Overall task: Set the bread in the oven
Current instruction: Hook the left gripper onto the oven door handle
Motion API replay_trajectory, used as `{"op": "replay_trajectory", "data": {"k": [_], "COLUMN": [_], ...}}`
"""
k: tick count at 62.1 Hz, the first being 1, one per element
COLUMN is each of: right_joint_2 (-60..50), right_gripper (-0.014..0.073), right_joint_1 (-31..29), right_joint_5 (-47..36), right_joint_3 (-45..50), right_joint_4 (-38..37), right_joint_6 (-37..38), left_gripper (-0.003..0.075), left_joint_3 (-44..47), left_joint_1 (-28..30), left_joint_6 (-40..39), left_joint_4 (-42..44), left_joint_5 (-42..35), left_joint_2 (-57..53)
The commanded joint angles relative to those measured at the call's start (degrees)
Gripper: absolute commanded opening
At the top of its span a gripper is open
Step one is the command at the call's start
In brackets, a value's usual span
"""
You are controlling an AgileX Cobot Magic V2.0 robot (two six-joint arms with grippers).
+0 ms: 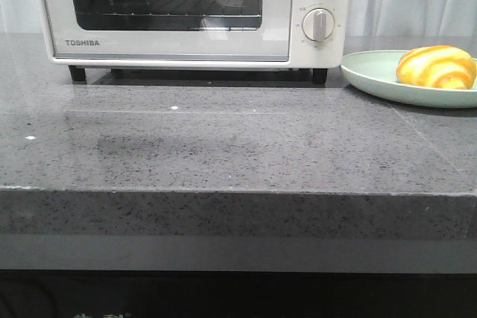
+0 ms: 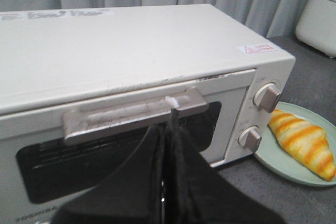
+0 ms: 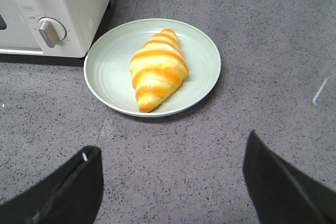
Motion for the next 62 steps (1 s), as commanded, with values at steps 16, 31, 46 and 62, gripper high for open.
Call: {"op": "replay_trajectory", "data": {"k": [16,31,46,62], "right_joint_2": [0.44,0.44,0.44,0.44], "right_gripper": [0.0568,0.0568,0.0568,0.0568], "right_joint_1": [-0.31,-0.31,-0.31,-0.31], "right_joint_5": [-3.68,-3.74,-3.74,-3.61], "right_joint_3": [-1.92,-1.92,-1.92,-1.92], "right_joint_4": [0.23,0.20,0.20,0.20], "right_joint_6": [-0.55,-0.55,-0.55,-0.55], "left_gripper": [-0.0018,-0.0018,-0.0018,-0.0018], "left_joint_3": [-10.32,-11.90,-11.90,-11.90], "left_joint_1": [-1.90,-1.90,-1.90,-1.90], "left_joint_6": [-0.02,-0.02,-0.02,-0.02], "left_joint_4": [-0.03,-0.03,0.21,1.30], "left_joint_5": [-12.64,-14.20,-13.97,-4.57], "left_joint_2": [11.61,16.85,18.91,18.81]}}
